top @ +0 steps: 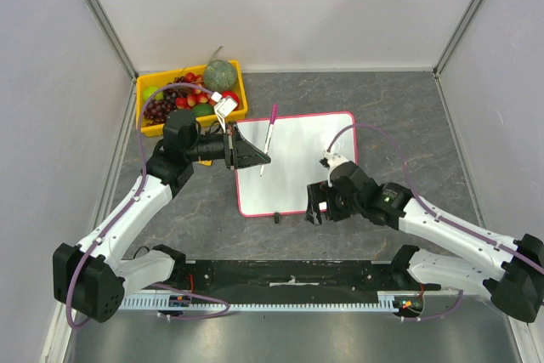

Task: Write a sentence on the whiteboard
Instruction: Move the whiteboard to the center of the board, then pass from the left arm to the right

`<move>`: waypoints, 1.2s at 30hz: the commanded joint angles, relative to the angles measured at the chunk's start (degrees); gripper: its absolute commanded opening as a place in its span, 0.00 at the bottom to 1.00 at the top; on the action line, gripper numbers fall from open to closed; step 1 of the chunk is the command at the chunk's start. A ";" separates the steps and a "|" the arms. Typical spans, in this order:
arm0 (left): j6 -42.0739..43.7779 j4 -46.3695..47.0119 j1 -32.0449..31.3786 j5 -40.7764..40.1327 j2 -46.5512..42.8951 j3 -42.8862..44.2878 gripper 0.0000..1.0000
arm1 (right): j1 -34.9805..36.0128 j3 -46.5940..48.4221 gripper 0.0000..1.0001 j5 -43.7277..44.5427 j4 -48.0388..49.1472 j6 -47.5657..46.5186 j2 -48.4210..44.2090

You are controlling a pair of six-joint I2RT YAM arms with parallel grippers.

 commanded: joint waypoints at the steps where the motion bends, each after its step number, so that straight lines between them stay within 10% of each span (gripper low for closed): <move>1: 7.28 -8.35 -0.31 1.12 0.56 4.70 0.02 | -0.19 10.17 0.98 -2.61 2.31 -7.65 -0.63; 18: 20.64 -28.05 -0.30 11.92 3.11 13.41 0.02 | -19.17 18.01 0.82 -54.80 44.66 -7.76 7.54; 36: 29.79 -35.00 -2.50 16.94 5.05 16.49 0.02 | -14.08 25.57 0.64 -62.99 52.59 0.78 19.59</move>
